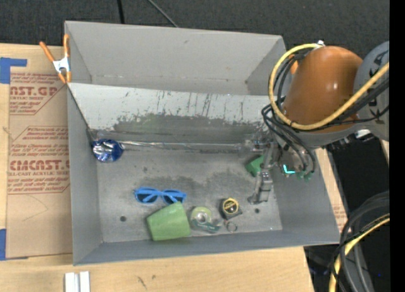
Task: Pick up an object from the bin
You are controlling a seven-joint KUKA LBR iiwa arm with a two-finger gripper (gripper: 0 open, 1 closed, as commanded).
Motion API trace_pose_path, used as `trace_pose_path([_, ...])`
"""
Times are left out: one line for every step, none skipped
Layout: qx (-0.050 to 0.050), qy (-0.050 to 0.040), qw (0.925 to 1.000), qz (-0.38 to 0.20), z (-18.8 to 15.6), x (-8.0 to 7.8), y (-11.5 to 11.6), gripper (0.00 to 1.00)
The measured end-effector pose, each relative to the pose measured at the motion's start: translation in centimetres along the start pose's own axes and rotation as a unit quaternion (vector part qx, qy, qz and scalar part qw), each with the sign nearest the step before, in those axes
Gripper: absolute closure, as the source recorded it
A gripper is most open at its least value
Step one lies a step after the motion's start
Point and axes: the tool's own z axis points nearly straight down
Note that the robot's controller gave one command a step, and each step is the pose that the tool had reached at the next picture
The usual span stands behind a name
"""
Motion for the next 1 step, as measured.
trace_pose_path([0.0, -0.0038, 1.0, 0.0, -0.36, -0.16, -0.01, 1.0])
